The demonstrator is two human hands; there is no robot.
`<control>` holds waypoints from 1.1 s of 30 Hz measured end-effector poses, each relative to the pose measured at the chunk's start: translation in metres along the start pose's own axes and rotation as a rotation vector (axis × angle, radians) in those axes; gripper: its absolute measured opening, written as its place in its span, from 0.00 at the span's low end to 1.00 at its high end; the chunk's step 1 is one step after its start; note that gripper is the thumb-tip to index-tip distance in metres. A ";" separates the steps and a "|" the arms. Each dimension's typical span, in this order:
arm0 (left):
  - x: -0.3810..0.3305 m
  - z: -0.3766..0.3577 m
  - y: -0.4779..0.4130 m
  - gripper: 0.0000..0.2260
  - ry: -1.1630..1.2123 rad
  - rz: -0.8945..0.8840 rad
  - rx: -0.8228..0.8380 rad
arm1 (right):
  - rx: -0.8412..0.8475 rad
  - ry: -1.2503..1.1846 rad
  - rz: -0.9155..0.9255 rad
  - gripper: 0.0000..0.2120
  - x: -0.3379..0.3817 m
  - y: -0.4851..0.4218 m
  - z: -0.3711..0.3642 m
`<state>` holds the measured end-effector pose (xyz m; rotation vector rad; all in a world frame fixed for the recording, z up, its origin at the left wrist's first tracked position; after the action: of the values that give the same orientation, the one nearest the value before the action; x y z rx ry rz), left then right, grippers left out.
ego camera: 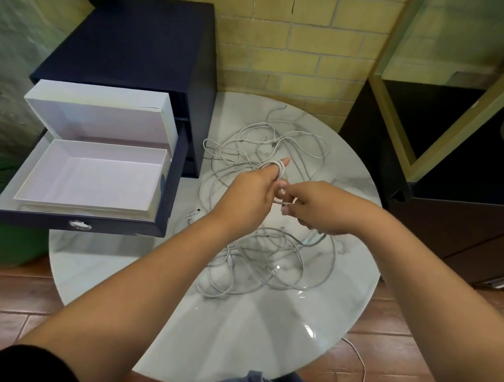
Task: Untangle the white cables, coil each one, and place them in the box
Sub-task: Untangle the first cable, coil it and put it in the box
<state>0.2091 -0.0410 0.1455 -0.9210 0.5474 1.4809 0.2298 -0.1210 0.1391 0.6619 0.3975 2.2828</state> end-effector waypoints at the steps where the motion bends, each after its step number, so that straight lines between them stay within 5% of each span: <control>1: 0.000 -0.001 0.000 0.18 -0.010 -0.001 0.024 | -0.005 -0.028 -0.014 0.06 -0.004 0.000 0.001; 10: 0.011 -0.021 0.014 0.16 -0.331 -0.020 0.310 | -0.054 0.099 0.017 0.07 -0.011 -0.003 0.023; 16: 0.018 -0.006 0.010 0.14 -0.268 0.061 0.289 | -0.178 0.146 0.083 0.07 -0.003 -0.006 0.045; 22: 0.026 0.024 0.013 0.12 0.178 0.241 0.207 | -0.649 0.212 0.233 0.08 -0.002 0.006 0.076; 26: 0.018 0.035 0.012 0.16 0.548 0.289 0.168 | -0.618 -0.100 0.176 0.11 -0.034 -0.007 0.067; 33: -0.012 0.024 0.000 0.14 1.019 0.286 0.205 | -0.404 -0.190 0.047 0.18 -0.027 -0.034 0.013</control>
<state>0.2028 -0.0293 0.1682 -1.4478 1.5901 1.0747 0.2725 -0.1156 0.1250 0.6727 -0.1695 2.2263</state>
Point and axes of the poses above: each hand's wrist, its own y-axis away from the middle knuckle, its own z-axis out of the back of the hand, x = y × z, the point moved 10 cm from there along -y, towards the middle knuckle, and after that the axes turned 7 degrees about y, right-handed, at the moved point
